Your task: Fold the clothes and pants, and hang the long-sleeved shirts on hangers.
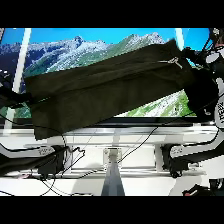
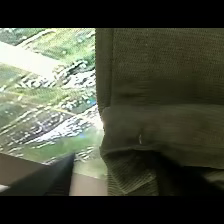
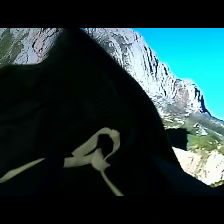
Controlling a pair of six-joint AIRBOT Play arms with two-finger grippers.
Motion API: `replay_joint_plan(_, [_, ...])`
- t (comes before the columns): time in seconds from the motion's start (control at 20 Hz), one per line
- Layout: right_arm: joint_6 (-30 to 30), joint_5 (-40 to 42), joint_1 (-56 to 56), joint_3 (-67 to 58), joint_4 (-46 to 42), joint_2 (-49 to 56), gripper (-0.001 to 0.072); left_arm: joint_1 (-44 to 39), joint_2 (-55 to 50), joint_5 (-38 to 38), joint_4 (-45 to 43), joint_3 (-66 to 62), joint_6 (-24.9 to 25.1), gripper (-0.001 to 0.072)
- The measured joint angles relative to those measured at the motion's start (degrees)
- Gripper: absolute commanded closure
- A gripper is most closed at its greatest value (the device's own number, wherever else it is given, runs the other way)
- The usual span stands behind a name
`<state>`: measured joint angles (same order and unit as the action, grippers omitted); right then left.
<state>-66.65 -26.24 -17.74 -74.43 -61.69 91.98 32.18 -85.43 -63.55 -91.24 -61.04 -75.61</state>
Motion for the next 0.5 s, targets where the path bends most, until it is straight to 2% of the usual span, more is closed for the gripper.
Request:
replay_joint_plan(0.3, [0.04, -1.7, 0.0, 0.0, -1.29, -4.26, 0.0134, -0.04, 3.41, -0.57, 1.7, -1.9, -0.31, 0.0148])
replay_joint_plan(0.45, [0.07, -3.85, 0.0, 0.0, -4.61, -8.41, 0.0135, 0.07, 8.15, -1.29, 1.73, -2.64, -1.42, 0.0223])
replay_joint_plan(0.5, [0.07, -5.05, 0.0, 0.0, -5.92, -9.77, 0.0135, 0.07, 9.68, -1.84, 1.73, -2.73, -1.66, 0.0224])
